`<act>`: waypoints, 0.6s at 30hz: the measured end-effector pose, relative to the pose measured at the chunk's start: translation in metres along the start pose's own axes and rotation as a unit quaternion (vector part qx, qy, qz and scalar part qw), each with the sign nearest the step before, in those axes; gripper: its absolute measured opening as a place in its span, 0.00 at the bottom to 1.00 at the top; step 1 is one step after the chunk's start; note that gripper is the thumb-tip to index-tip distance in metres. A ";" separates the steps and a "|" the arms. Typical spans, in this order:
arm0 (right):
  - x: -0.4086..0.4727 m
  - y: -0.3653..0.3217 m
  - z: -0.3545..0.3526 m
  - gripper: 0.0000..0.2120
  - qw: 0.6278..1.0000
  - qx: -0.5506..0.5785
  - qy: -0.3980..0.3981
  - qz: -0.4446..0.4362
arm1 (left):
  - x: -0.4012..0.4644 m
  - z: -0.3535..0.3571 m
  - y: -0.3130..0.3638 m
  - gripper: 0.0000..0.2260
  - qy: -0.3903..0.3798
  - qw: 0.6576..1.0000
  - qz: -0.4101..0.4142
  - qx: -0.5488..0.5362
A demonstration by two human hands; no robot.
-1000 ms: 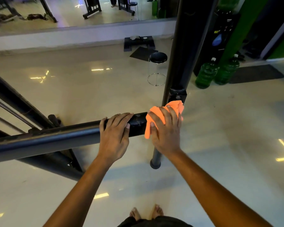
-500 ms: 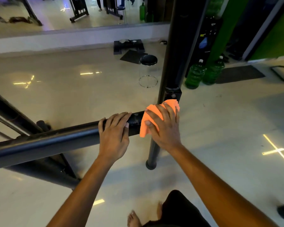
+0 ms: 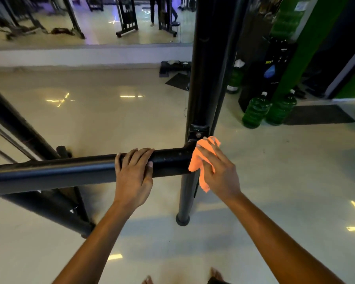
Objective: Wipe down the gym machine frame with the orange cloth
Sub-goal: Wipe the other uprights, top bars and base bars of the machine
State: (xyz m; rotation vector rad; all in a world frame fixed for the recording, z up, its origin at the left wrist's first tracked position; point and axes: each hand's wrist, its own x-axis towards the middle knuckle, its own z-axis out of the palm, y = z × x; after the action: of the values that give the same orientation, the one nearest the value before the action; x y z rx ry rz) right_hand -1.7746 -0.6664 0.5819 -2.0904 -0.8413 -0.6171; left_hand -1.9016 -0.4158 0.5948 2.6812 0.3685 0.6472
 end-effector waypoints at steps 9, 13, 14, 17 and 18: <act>0.006 0.021 0.040 0.34 0.990 0.020 -0.138 -0.003 | 0.010 0.034 0.054 0.18 0.021 0.997 -0.061 -0.032; -0.016 0.043 0.043 0.37 0.982 0.036 -0.186 -0.017 | -0.003 0.045 0.068 0.21 0.032 0.996 -0.084 -0.009; -0.018 0.047 0.043 0.38 0.979 0.034 -0.198 -0.025 | -0.004 0.047 0.072 0.22 0.034 0.995 -0.090 -0.005; -0.009 0.048 0.044 0.37 0.977 0.041 -0.205 -0.032 | -0.006 0.051 0.080 0.23 0.035 0.994 -0.106 0.003; -0.006 0.044 0.042 0.37 0.978 0.049 -0.202 -0.030 | -0.006 0.052 0.081 0.23 0.032 0.994 -0.107 0.008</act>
State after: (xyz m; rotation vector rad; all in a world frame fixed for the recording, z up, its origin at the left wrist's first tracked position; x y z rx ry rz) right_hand -1.7399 -0.6553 0.5325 -2.1363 -1.1401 -0.1733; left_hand -1.8684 -0.5056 0.5810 2.5915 0.6704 0.6667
